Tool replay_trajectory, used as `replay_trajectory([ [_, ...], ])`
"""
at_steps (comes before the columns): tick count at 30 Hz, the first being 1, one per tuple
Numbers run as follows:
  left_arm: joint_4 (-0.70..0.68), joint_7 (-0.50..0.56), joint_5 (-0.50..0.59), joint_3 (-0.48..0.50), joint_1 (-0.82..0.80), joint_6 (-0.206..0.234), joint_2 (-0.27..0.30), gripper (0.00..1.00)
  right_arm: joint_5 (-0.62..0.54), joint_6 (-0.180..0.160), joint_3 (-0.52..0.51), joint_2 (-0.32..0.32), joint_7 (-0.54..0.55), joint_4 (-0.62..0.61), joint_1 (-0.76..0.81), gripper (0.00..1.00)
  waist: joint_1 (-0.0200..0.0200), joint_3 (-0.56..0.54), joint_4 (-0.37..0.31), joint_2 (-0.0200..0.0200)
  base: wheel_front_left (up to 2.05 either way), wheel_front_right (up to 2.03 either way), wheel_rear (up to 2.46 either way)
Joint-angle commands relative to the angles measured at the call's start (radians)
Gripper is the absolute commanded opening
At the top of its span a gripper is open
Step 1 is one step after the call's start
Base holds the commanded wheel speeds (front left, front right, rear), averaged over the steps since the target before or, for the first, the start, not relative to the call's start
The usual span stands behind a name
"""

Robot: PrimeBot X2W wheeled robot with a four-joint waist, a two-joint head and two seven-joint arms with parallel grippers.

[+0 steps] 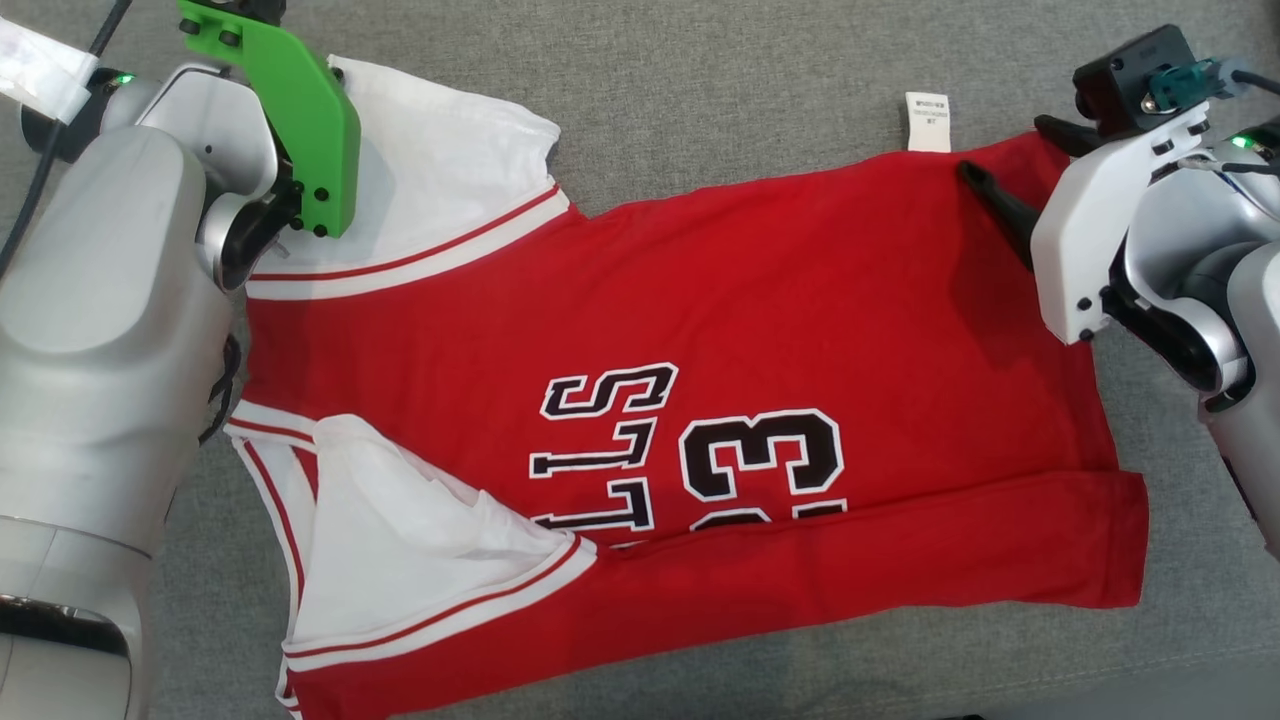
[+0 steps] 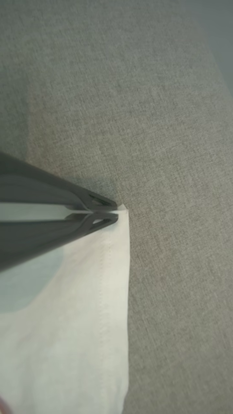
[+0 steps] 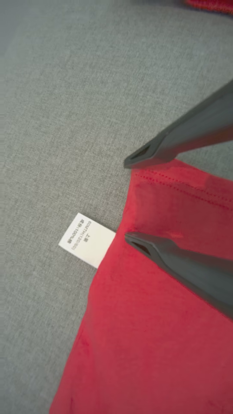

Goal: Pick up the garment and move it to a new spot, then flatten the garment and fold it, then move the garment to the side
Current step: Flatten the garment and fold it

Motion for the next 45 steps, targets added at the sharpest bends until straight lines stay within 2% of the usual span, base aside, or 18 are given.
replay_trajectory([
  [1,0.004,-0.004,-0.009,-0.004,0.024,0.001,0.011,0.0,-0.008,-0.001,-0.007,0.002,-0.011,0.004,-0.013,1.0,0.0,0.001,0.001,-0.0001,0.0,0.0,0.0],
  [7,-0.034,-0.035,-0.085,0.017,0.037,0.001,0.03,0.0,-0.127,-0.001,-0.099,0.043,-0.027,0.034,-0.021,1.0,0.0,-0.007,0.006,-0.0001,0.0,0.0,0.0],
  [11,-0.066,-0.027,-0.138,0.023,0.058,0.001,0.042,0.0,-0.213,-0.001,-0.169,0.108,0.026,0.039,-0.001,1.0,0.0,-0.013,0.005,-0.0001,0.0,0.0,0.0],
  [17,-0.096,-0.008,-0.154,0.008,0.066,0.001,0.065,0.0,-0.265,-0.001,-0.225,0.152,0.132,0.005,0.054,1.0,0.0,-0.015,0.009,-0.0001,0.0,0.0,0.0],
  [23,-0.114,-0.002,-0.146,0.001,0.064,0.01,0.072,0.0,-0.279,-0.001,-0.26,0.166,0.156,-0.048,0.09,1.0,0.0,-0.008,0.011,-0.0001,0.0,0.0,0.0],
  [26,-0.121,-0.004,-0.148,-0.001,0.065,0.013,0.074,0.0,-0.287,-0.001,-0.273,0.169,0.135,-0.059,0.088,1.0,0.0,-0.005,0.011,-0.0001,0.0,0.0,0.0],
  [30,-0.126,-0.004,-0.154,0.0,0.064,0.016,0.073,0.0,-0.286,-0.001,-0.281,0.177,0.119,-0.054,0.067,1.0,0.0,0.0,0.012,-0.0001,0.0,0.0,0.0],
  [38,-0.14,0.005,-0.158,-0.006,0.058,0.017,0.076,0.0,-0.272,-0.001,-0.26,0.149,0.192,-0.016,0.04,1.0,0.0,0.009,0.024,-0.0001,0.0,0.0,0.0],
  [45,-0.144,0.003,-0.167,-0.009,0.06,0.02,0.075,0.0,-0.251,-0.001,-0.258,0.154,0.186,-0.013,0.061,1.0,0.0,0.017,0.03,-0.0001,0.0,0.0,0.0],
])
